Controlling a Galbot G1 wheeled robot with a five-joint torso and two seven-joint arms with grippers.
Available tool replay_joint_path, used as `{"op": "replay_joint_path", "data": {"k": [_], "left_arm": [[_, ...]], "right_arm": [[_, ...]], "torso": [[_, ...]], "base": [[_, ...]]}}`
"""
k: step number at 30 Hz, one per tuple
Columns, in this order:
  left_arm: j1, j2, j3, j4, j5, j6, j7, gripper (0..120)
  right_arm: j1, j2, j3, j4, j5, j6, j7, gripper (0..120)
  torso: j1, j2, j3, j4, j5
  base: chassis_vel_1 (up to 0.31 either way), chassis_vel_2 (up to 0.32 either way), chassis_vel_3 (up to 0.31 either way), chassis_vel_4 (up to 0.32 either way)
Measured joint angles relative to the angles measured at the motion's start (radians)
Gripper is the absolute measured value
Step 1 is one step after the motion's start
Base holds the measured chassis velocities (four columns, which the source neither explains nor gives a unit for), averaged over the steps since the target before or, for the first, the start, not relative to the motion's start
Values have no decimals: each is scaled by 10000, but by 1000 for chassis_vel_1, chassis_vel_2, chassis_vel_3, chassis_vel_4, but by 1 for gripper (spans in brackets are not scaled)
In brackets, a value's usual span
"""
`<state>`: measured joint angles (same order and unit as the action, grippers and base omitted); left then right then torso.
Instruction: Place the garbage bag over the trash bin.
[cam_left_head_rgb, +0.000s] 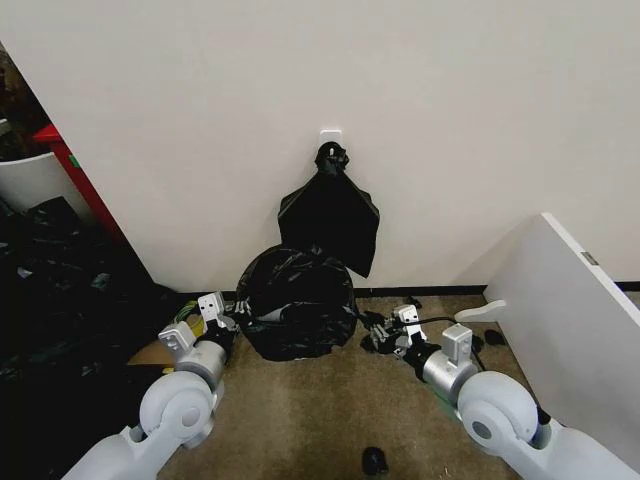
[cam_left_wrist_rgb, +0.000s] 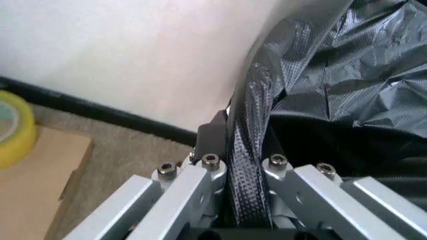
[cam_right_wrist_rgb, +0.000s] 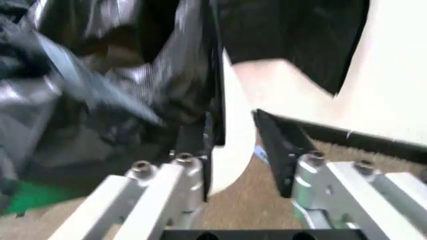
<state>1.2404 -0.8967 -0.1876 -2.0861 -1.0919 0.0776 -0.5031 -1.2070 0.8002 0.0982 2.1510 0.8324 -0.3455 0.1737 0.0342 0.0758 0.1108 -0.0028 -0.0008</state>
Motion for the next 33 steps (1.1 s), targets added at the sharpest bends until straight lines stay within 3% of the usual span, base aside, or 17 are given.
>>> {"op": "replay_joint_path", "data": {"k": [3,5,7,12,16,22,29,33], "left_arm": [[201,-32,-61,1,-4,86,-255,2],[216,-44,-64,3,17,91,-282,2],[287,-40,-15,9,410,161,-281,2],[333,11,68,-96,703,275,-145,2],[412,119,197,-297,1549,425,370,2],[260,217,456,-345,1937,566,664,2],[138,320,552,-300,2018,599,832,2],[88,345,591,-279,2020,625,900,2]], "right_arm": [[-207,-152,159,453,-331,139,210,50],[-270,-183,185,562,-409,123,297,51],[-635,-342,483,1115,-887,-23,598,65],[-843,-519,896,1670,-926,-90,530,77],[-473,-1094,988,2589,162,-883,-1234,98],[-69,-1172,381,2459,494,-1542,-1662,97],[29,-1123,184,1866,451,-1717,-1484,77],[144,-1039,101,1513,390,-1700,-1465,56]], "torso": [[0,0,0,5,0],[0,0,0,4,2],[0,0,0,2,2],[0,0,0,2,3],[0,0,-1,3,1],[0,0,0,2,3],[0,0,0,3,3],[0,0,0,2,2]], "base": [[0,0,0,0],[0,0,0,0],[0,0,0,0],[0,0,0,0],[0,0,0,0],[0,0,0,0],[0,0,0,0],[0,0,0,0]]}}
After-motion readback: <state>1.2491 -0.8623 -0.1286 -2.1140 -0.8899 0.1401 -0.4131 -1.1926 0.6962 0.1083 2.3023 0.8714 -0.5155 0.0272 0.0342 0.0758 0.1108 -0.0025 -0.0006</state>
